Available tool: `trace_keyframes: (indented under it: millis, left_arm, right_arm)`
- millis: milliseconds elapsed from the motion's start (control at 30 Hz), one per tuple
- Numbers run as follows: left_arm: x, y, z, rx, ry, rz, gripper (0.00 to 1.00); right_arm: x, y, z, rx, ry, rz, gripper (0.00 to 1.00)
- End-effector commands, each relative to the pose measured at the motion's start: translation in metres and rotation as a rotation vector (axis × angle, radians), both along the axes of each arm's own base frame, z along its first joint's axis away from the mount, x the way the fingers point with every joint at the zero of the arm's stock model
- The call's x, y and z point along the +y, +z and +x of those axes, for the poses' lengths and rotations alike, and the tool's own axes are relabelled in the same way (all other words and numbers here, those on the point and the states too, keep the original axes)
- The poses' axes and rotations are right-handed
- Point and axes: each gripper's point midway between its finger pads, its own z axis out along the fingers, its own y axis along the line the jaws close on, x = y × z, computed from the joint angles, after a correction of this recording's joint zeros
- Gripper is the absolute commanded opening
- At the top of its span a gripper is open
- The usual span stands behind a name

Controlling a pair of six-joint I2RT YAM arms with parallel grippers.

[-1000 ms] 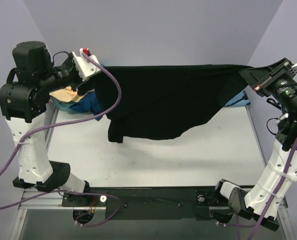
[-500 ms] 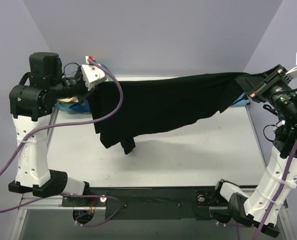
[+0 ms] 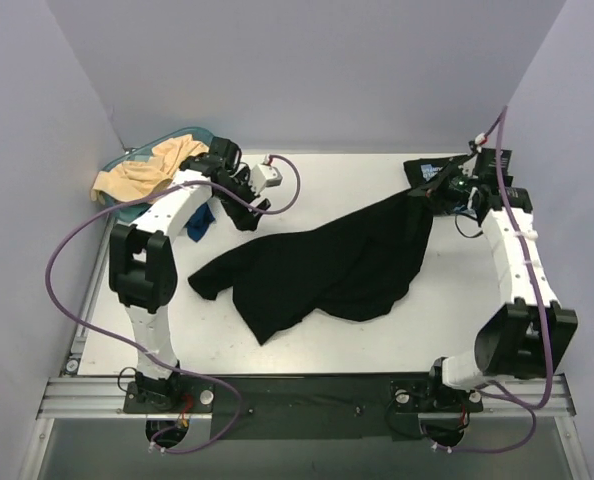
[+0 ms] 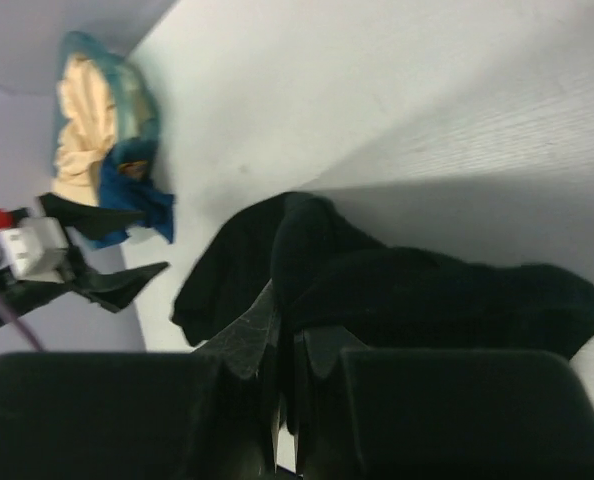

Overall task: Fold and stack the t-shirts
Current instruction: Flatten out the tshirt

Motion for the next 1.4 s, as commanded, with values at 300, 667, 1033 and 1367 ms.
trace_keyframes:
  millis: [300,667,1033,1367]
  left_arm:
    - [-0.059,0.052,-0.135,-0.048,-0.166,-0.012,0.45]
    - [-0.064,-0.061,-0.219,0.002,0.021,0.260,0.55]
    - [-0.104,-0.092,-0.254,0.090,-0.002,0.173,0.61]
    - [-0.081,-0.091,-0.235,0.047,0.110,0.275,0.65]
  right_arm:
    - [-0.017,-0.071,0.003,0.097,0.008,-0.135,0.00]
    - [-0.016,-0.078,-0.015,0.117,-0.010,-0.124,0.00]
    - [-0.034,-0.079,-0.037,0.162,-0.057,-0.161,0.00]
    - [-0.049,-0.067,-0.046,0.139,-0.089,-0.171,0.00]
